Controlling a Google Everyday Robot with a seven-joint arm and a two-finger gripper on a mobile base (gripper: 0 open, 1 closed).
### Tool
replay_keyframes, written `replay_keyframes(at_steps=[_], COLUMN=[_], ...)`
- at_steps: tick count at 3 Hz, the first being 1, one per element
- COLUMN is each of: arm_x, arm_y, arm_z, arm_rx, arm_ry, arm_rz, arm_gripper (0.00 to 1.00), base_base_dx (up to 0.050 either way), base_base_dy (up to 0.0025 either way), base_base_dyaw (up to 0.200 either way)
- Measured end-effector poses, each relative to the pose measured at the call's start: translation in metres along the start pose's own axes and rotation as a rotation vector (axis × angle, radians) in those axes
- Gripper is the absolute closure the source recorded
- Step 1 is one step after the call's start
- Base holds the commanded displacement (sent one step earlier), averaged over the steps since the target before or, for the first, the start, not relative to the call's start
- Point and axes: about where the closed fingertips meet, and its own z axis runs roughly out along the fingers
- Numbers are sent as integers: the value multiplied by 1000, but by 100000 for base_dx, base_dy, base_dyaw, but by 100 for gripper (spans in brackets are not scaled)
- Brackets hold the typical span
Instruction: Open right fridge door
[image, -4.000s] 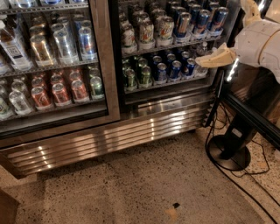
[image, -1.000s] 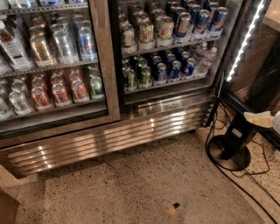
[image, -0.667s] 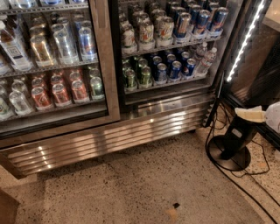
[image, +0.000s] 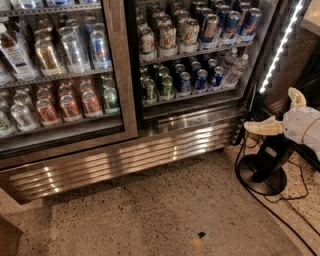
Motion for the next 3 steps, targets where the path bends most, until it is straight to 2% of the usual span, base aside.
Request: replay_keyframes(at_steps=[1, 2, 3], arm_x=[-31, -57, -78], arm_y=[52, 101, 148], arm_z=[16, 28, 38], arm_rx=[-166, -295, -402], arm_ry=[-49, -80, -96], arm_rz=[13, 7, -14], arm_gripper=[0, 0, 0], base_base_dx=[0, 0, 0], base_base_dy=[0, 0, 0], base_base_dyaw=[0, 0, 0])
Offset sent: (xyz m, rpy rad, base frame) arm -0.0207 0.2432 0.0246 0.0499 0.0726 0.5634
